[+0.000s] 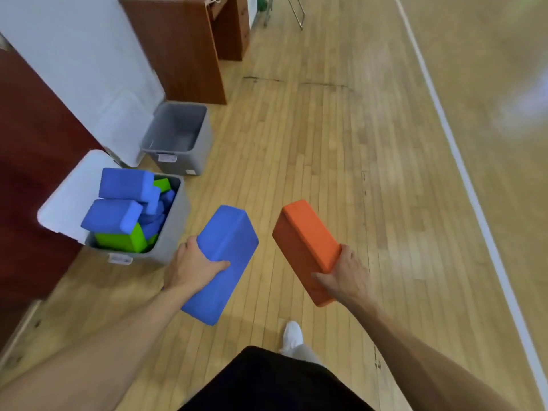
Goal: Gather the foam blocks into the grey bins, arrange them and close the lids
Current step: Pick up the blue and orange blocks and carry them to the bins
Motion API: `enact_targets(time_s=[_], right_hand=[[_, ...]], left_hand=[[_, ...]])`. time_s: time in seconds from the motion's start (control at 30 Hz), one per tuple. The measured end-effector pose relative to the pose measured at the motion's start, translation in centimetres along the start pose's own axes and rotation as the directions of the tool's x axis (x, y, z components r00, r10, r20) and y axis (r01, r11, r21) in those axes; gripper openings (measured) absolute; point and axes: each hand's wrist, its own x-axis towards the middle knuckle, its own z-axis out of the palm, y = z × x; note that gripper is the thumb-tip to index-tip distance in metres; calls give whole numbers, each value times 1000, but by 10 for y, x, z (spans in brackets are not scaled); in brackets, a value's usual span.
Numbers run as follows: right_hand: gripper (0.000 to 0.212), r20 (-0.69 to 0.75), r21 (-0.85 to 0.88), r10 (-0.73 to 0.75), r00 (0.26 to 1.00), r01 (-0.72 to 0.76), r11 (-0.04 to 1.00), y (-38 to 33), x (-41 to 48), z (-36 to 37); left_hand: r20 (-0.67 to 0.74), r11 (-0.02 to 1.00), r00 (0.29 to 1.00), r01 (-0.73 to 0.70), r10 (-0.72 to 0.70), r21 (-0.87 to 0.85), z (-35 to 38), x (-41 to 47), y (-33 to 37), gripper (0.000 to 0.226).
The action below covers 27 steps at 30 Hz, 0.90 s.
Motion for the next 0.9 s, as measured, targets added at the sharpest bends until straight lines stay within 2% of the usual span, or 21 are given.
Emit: enact_targets(time_s=[0.1,0.2,0.47,0.63,0.73,0.9], right_hand=[[92,4,-7,-73,997,73,997,-34,78,-18],[95,17,-6,-131,991,131,991,-75,143,-21],[94,129,-167,-215,968,235,958,-176,292,21],[93,144,-215,-203,968,231,949,-259,386,25],[92,75,-164,-236,969,246,955,-319,448,18],[93,0,-17,-213,977,213,977,-392,549,13]], left_hand=[[-84,999,996,0,4,40,-23,56,37,79],[-127,999,991,42,-46,-32,-38,109,52,79],[-147,966,958,230,-246,-122,-43,258,27,81],[-146,941,938,286,-313,-180,-90,369,25,83],[-182,947,939,255,-290,-193,-131,445,42,81],[-157,930,938,261,-307,-259,-163,556,81,82]])
